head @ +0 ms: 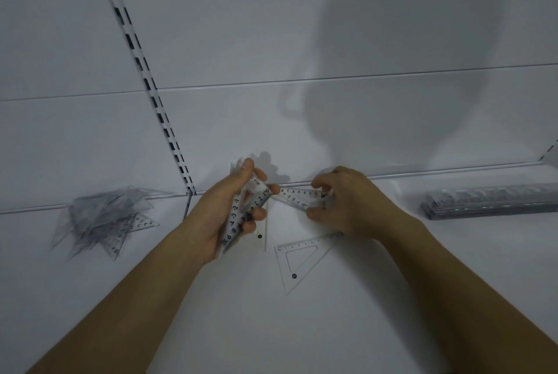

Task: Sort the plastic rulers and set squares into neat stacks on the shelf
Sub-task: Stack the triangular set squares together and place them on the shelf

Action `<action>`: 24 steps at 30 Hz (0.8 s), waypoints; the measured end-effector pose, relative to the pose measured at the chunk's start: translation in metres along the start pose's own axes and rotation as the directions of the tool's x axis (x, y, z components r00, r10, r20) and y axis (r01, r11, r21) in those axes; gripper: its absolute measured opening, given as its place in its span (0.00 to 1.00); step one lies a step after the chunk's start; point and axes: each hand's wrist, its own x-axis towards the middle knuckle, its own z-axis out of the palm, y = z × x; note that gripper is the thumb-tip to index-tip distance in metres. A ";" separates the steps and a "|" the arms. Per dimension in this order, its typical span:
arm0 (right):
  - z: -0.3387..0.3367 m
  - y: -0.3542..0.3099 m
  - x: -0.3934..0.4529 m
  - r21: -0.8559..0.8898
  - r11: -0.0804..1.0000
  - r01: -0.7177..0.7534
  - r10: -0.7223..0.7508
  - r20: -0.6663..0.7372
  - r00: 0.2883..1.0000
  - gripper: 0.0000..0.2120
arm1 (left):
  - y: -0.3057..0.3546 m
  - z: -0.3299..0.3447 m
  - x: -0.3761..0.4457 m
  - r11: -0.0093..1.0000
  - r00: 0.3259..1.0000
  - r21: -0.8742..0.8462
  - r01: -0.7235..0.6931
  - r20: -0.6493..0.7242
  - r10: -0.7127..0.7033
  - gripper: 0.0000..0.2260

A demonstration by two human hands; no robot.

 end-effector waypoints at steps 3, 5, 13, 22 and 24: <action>-0.002 0.001 0.001 -0.040 0.999 0.025 -0.025 -0.007 1.000 0.27 | 0.000 -0.001 0.000 1.000 1.000 -0.008 0.001 0.000 -0.001 0.15; -0.005 -0.003 -0.002 -0.099 0.994 0.041 -0.043 -0.013 0.999 0.24 | 0.000 -0.002 0.001 1.000 1.000 -0.024 0.005 0.011 -0.005 0.14; -0.005 -0.016 -0.005 -0.177 0.983 0.049 -0.053 -0.023 0.998 0.19 | -0.001 0.003 0.000 0.999 1.000 -0.027 0.017 0.027 -0.016 0.14; -0.012 0.005 -0.008 0.042 0.998 0.049 -0.042 -0.156 0.987 0.18 | 0.003 -0.005 0.002 0.995 0.998 -0.096 0.020 0.055 -0.015 0.16; -0.011 0.010 -0.005 0.049 0.996 0.069 -0.062 -0.148 0.987 0.16 | 0.003 -0.006 0.002 0.995 0.997 -0.093 0.032 0.074 -0.025 0.16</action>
